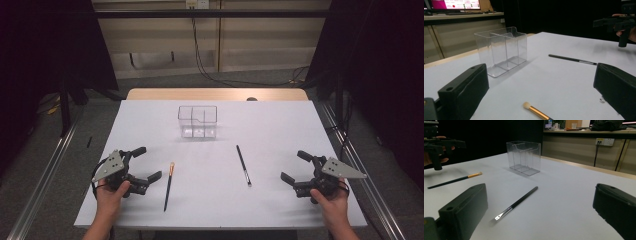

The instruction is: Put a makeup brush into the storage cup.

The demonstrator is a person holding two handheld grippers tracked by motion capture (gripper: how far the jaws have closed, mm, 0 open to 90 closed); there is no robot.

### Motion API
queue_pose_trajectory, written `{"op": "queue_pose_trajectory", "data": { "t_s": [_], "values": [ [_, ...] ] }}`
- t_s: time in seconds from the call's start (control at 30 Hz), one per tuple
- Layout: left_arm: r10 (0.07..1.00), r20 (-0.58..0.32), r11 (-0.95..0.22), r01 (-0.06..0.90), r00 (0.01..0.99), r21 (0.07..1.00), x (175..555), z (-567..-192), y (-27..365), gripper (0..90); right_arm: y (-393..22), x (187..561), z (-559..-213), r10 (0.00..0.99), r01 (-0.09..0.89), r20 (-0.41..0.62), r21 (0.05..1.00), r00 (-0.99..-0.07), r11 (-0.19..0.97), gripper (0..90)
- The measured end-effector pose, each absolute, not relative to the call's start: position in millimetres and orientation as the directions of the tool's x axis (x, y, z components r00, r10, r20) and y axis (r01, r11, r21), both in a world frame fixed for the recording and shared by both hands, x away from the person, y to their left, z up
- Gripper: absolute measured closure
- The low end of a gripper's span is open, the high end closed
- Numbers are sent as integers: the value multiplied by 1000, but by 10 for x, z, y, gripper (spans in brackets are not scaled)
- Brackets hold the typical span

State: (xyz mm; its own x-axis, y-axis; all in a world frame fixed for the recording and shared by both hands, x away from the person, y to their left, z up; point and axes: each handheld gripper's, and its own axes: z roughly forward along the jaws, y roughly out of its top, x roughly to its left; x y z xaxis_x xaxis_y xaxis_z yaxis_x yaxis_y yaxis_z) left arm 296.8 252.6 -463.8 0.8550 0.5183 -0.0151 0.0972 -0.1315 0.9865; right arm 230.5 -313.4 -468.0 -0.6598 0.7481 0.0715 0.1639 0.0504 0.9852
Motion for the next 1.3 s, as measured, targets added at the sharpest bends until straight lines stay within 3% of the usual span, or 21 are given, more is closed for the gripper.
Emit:
{"op": "queue_pose_trajectory", "data": {
  "t_s": [0.7, 1.3],
  "values": [
    [533, -24, -128, 108, 846, 986, 3019, -4622, 2477, 0, -3124, 2296, -4670, 741, 155, 58, 986, -669, 63, 0],
    [571, -56, -180, 192, 819, 965, 3104, -4597, 2319, 0, -3103, 2303, -4678, 733, 159, 53, 984, -678, 75, 0]
  ]
}}
